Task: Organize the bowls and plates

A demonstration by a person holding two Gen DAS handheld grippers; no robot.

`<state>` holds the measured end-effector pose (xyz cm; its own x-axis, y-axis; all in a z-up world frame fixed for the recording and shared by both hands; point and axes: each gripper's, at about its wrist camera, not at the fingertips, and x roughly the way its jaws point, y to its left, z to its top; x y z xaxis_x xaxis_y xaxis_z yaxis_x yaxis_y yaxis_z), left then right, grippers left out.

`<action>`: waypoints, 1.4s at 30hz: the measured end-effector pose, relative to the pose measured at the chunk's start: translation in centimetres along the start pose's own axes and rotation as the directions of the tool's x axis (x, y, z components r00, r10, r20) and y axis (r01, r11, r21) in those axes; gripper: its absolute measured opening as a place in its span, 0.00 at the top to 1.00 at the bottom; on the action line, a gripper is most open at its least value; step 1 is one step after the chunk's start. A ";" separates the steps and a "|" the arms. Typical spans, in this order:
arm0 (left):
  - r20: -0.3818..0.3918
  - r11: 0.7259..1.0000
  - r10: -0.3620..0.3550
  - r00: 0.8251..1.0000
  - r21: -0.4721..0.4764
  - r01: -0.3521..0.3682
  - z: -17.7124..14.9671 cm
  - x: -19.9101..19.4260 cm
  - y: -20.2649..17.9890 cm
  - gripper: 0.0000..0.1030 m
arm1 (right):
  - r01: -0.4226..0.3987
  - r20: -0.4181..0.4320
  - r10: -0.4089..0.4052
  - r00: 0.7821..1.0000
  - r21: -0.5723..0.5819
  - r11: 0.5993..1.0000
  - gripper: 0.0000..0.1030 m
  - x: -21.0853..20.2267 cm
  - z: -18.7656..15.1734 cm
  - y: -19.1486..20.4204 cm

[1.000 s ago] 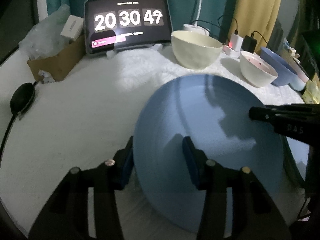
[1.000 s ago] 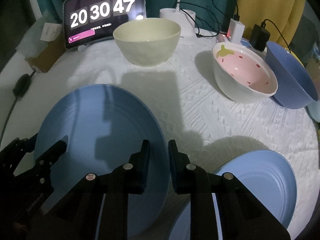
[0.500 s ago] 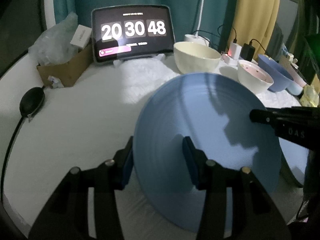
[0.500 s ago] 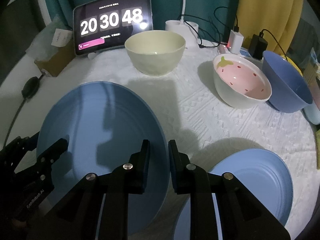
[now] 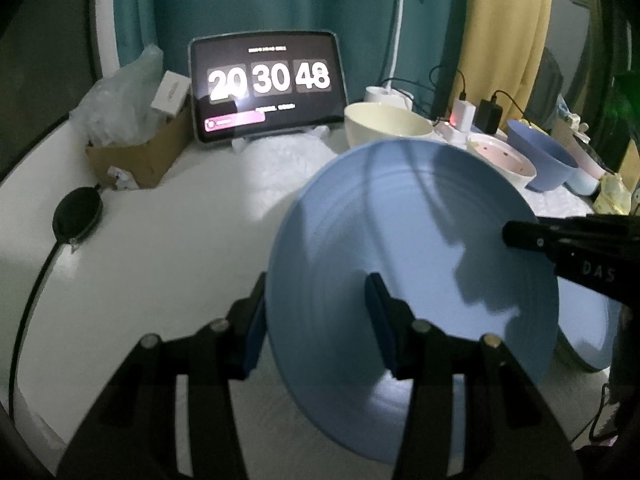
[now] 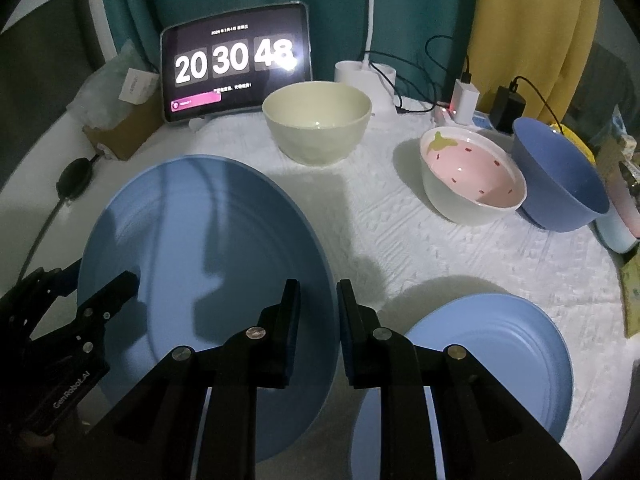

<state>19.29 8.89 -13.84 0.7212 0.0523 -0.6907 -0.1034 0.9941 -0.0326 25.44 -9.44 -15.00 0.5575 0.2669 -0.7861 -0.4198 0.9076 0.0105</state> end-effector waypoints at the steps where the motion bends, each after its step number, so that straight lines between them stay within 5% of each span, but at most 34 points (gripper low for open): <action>1: 0.003 1.000 0.000 1.000 0.000 0.000 0.0 -0.2 0.0 0.54 | -0.001 0.003 0.001 1.000 0.000 1.000 0.80 -0.2 0.0 0.0; 42: 0.051 0.994 -0.047 0.998 0.103 0.042 1.0 -3.5 -6.8 0.54 | -0.003 0.118 -0.009 0.993 0.102 0.995 0.80 -6.2 -2.4 -5.9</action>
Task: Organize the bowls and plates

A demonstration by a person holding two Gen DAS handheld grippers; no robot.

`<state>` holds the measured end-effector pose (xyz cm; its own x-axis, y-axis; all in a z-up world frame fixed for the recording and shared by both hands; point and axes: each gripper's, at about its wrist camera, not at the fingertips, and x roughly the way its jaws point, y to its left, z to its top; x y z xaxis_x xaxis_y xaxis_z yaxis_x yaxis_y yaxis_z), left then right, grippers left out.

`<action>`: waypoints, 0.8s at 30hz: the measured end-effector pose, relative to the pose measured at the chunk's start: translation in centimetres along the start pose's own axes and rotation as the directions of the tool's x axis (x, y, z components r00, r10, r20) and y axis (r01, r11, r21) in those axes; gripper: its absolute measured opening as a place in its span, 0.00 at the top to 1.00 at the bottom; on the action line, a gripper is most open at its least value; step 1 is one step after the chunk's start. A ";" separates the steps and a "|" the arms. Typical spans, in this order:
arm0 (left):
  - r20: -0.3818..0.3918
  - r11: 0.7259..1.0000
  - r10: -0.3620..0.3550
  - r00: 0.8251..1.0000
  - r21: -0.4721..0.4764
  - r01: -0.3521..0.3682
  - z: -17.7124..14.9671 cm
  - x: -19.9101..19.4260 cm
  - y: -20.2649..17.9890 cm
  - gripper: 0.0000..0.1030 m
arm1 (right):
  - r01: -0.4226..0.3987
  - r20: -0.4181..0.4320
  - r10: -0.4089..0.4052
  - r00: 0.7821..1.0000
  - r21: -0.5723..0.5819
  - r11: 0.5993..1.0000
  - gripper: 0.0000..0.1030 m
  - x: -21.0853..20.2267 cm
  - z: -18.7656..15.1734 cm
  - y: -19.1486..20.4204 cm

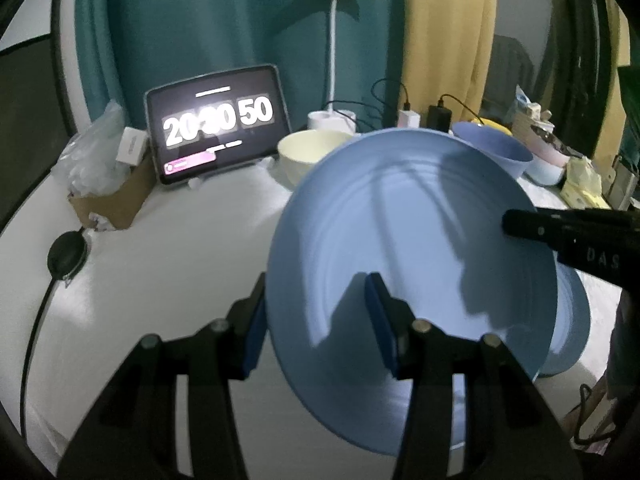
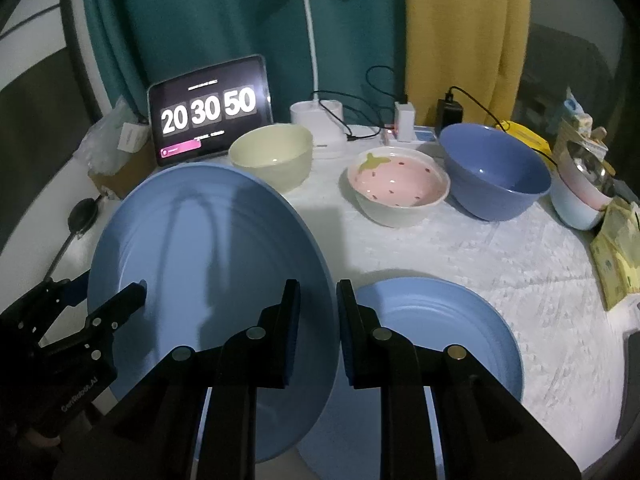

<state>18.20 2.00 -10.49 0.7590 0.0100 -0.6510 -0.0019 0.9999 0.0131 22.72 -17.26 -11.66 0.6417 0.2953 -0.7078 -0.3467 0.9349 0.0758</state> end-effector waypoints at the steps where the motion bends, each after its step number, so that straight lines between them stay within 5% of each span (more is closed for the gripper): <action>1: -0.002 1.000 -0.002 1.000 0.006 0.002 0.1 0.0 -0.4 0.54 | 0.001 0.001 -0.001 1.000 0.005 1.000 0.80 -0.1 -0.1 -0.3; 24: -0.063 0.994 -0.052 0.997 0.090 0.058 0.6 1.6 -7.9 0.54 | 0.029 0.014 -0.031 0.999 0.110 0.993 0.80 -1.3 -2.1 -7.7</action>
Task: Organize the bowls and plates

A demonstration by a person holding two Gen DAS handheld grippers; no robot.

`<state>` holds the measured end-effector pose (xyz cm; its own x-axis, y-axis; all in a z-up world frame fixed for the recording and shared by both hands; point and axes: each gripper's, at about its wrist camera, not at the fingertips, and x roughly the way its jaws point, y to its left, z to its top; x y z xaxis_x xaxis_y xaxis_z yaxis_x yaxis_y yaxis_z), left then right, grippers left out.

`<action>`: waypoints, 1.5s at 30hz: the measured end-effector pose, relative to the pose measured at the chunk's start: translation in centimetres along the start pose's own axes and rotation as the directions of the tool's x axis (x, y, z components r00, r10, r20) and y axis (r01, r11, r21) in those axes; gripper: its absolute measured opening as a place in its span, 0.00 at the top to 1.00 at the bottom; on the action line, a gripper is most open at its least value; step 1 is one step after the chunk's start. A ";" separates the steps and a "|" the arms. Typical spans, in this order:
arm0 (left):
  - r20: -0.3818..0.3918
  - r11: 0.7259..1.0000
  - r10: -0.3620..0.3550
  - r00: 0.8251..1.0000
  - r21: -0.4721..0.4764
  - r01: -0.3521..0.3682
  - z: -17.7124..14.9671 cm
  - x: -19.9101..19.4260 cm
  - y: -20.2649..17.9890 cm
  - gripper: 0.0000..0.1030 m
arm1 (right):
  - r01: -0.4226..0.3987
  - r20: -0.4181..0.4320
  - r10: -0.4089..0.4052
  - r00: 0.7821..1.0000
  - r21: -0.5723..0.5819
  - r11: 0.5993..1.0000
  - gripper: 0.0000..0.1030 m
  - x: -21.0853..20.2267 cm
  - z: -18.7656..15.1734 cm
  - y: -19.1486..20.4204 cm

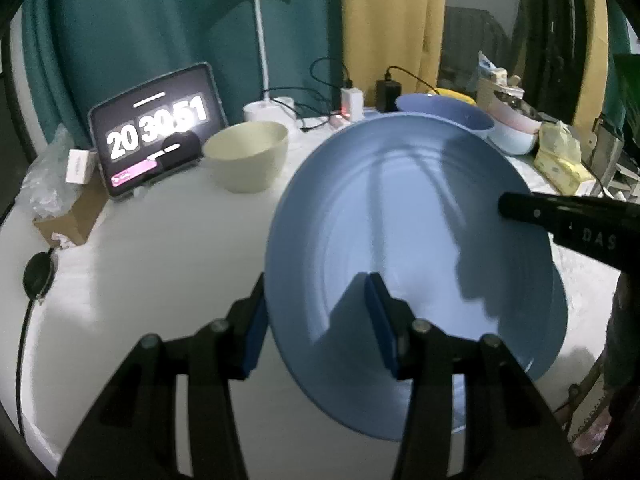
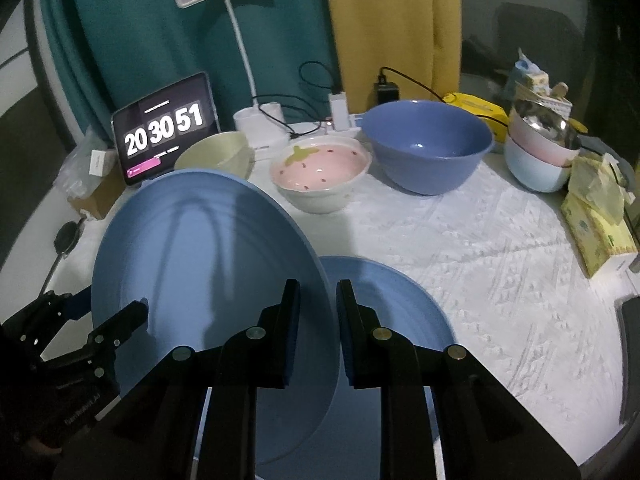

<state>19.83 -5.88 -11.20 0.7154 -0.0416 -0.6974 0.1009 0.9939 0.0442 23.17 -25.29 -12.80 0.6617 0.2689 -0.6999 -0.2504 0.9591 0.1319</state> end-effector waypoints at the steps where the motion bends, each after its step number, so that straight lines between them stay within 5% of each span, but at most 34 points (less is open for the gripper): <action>1: -0.003 1.000 -0.006 1.000 0.002 0.006 0.1 0.1 -0.3 0.54 | 0.004 0.002 -0.004 1.000 0.005 1.000 0.80 -0.1 0.0 -0.3; 24: -0.074 0.994 -0.055 0.996 0.091 0.062 1.0 3.8 -5.5 0.54 | 0.045 -0.037 -0.041 0.998 0.103 0.994 0.80 1.2 -1.3 -6.7; 45: -0.150 0.981 -0.021 0.988 0.186 0.049 0.0 6.1 -7.3 0.51 | 0.075 -0.083 -0.067 0.994 0.109 0.991 0.80 2.0 -2.8 -7.8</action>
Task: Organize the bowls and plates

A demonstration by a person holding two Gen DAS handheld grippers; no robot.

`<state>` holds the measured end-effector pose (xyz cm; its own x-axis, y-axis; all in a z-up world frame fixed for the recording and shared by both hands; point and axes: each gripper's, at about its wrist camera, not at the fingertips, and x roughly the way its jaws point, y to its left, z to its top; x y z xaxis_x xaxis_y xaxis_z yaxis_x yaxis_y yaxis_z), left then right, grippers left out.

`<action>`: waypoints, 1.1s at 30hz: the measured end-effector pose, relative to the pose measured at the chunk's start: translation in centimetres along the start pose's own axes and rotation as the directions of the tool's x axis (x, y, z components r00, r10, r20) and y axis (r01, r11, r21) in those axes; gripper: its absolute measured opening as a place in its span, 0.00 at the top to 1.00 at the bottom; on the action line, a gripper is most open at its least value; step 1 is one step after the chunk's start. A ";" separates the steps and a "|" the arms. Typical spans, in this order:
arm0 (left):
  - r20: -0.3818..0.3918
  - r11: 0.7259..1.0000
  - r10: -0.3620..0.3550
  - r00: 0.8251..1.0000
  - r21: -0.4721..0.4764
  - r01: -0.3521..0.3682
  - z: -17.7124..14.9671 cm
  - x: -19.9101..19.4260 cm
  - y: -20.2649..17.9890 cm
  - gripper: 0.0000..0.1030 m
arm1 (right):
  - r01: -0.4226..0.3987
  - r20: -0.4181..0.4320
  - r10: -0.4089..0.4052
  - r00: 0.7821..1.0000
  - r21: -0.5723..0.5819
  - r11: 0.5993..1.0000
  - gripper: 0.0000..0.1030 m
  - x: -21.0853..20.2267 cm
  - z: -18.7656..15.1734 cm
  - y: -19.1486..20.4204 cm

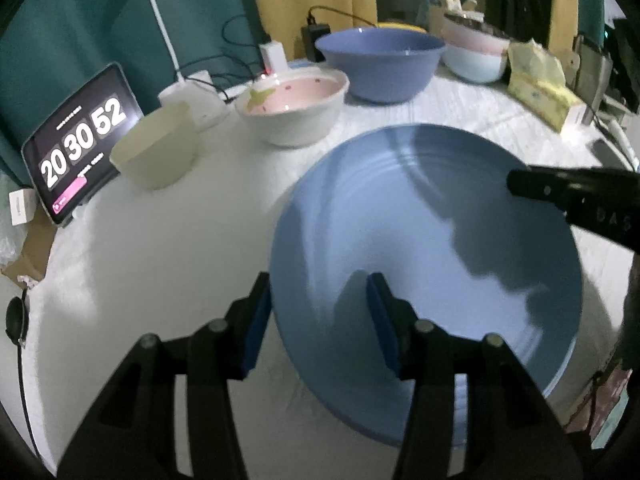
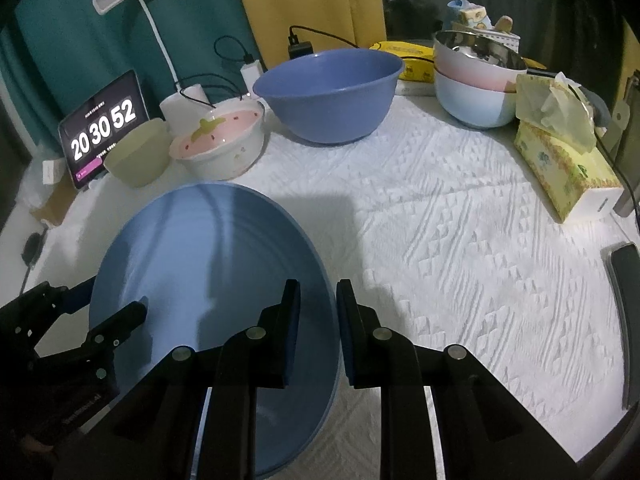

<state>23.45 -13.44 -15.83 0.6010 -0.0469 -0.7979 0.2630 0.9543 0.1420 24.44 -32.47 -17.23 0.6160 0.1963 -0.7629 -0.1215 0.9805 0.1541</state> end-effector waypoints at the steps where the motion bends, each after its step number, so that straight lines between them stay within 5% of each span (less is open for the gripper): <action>1: -0.006 1.000 0.001 1.000 0.003 -0.001 -0.1 0.2 -0.1 0.51 | 0.001 -0.001 -0.001 1.000 0.000 1.000 0.80 0.0 -0.1 0.0; 15: 0.030 1.000 -0.004 1.000 -0.023 0.005 -0.5 -1.0 0.5 0.50 | 0.012 -0.011 -0.012 1.000 0.015 1.000 0.80 -0.1 -0.8 -0.3; 21: 0.074 0.994 0.000 0.997 -0.110 0.008 -0.4 -2.1 2.3 0.50 | -0.006 0.019 0.005 1.000 0.051 0.999 0.69 -1.2 -0.9 -1.0; 33: 0.015 0.969 -0.077 0.997 -0.235 0.078 -1.2 -0.2 3.3 0.43 | -0.035 -0.017 0.037 0.999 0.091 0.995 0.67 -0.8 -2.4 -1.9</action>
<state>23.32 -9.92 -15.91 0.5904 -0.1245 -0.7974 0.1241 0.9903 -0.0627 22.30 -34.45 -18.38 0.5974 0.2324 -0.7675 -0.0718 0.9688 0.2374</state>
